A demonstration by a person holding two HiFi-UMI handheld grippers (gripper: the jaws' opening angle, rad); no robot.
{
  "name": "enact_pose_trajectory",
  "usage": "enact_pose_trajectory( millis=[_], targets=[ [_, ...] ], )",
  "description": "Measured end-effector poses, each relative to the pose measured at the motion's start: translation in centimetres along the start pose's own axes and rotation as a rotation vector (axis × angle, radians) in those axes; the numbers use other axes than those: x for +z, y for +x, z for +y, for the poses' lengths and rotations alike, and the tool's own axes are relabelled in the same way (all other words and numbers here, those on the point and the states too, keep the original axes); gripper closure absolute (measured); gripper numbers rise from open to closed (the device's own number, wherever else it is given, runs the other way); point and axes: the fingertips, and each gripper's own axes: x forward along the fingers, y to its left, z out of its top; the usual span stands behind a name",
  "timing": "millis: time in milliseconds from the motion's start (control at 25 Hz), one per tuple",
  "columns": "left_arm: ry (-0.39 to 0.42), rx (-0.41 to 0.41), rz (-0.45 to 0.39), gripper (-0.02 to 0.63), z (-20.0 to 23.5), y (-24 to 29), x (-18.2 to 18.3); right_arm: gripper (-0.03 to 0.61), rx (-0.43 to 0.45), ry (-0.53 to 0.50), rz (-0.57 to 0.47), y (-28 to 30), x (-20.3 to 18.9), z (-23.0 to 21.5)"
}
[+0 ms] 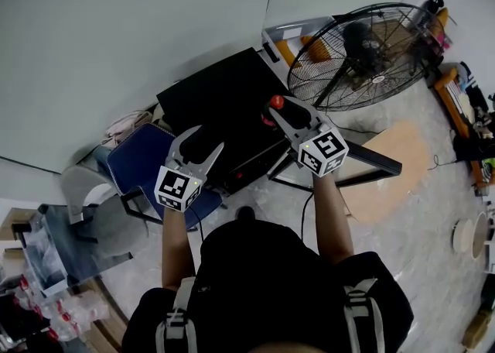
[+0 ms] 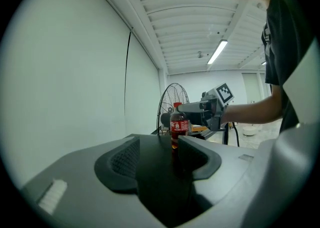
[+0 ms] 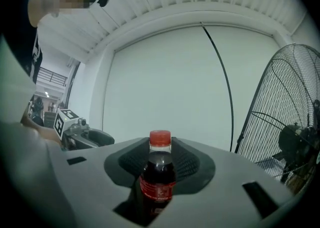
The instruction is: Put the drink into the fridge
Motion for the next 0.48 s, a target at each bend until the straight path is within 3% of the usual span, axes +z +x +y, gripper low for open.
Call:
enact_pose_trajectory(
  millis=[480],
  targets=[
    [0.010,0.028,-0.008,0.378,-0.5,-0.3,0.5,0.446,-0.014,0.002,-0.009,-1.2,0.2,-0.1]
  ],
)
